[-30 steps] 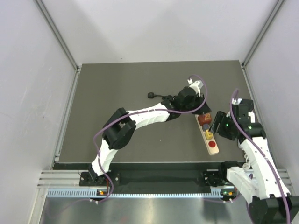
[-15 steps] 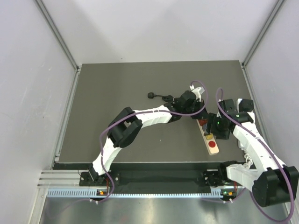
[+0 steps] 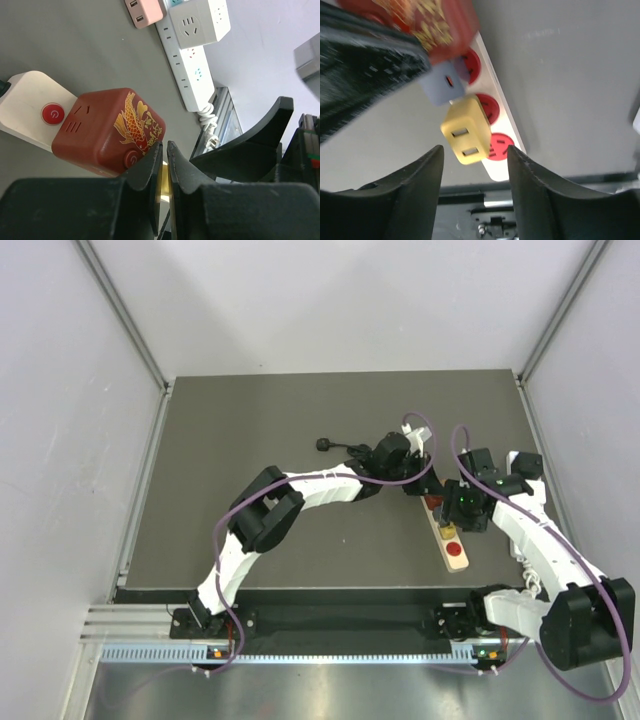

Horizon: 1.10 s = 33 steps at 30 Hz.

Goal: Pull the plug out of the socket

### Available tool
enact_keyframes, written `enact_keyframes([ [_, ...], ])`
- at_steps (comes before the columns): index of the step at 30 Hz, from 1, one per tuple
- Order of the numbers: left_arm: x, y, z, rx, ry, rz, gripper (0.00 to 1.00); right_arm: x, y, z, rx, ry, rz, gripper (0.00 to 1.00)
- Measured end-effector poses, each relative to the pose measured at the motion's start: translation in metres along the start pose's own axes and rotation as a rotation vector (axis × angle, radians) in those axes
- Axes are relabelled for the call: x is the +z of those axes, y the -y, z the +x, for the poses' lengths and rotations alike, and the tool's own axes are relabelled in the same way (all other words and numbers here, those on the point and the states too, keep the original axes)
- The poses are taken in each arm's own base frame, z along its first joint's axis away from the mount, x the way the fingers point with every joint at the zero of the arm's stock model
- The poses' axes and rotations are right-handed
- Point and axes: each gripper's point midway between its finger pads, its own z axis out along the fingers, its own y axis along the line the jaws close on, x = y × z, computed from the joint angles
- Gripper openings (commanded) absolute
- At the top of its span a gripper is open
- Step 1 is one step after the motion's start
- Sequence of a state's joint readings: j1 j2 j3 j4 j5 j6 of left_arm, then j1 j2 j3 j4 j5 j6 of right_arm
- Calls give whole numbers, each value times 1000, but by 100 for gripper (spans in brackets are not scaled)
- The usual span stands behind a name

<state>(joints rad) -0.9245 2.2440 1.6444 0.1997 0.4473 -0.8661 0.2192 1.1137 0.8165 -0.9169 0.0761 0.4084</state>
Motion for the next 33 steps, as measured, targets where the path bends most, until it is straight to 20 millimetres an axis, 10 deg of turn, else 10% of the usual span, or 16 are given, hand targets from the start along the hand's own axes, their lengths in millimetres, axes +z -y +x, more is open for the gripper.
enact_keyframes([
  [20, 0, -1, 2, -21, -11, 30, 11, 15, -10, -10, -87, -12, -32, 36],
  [33, 1, -3, 2, -26, -14, 36, 10, 20, -10, -6, -110, -44, -23, 45],
])
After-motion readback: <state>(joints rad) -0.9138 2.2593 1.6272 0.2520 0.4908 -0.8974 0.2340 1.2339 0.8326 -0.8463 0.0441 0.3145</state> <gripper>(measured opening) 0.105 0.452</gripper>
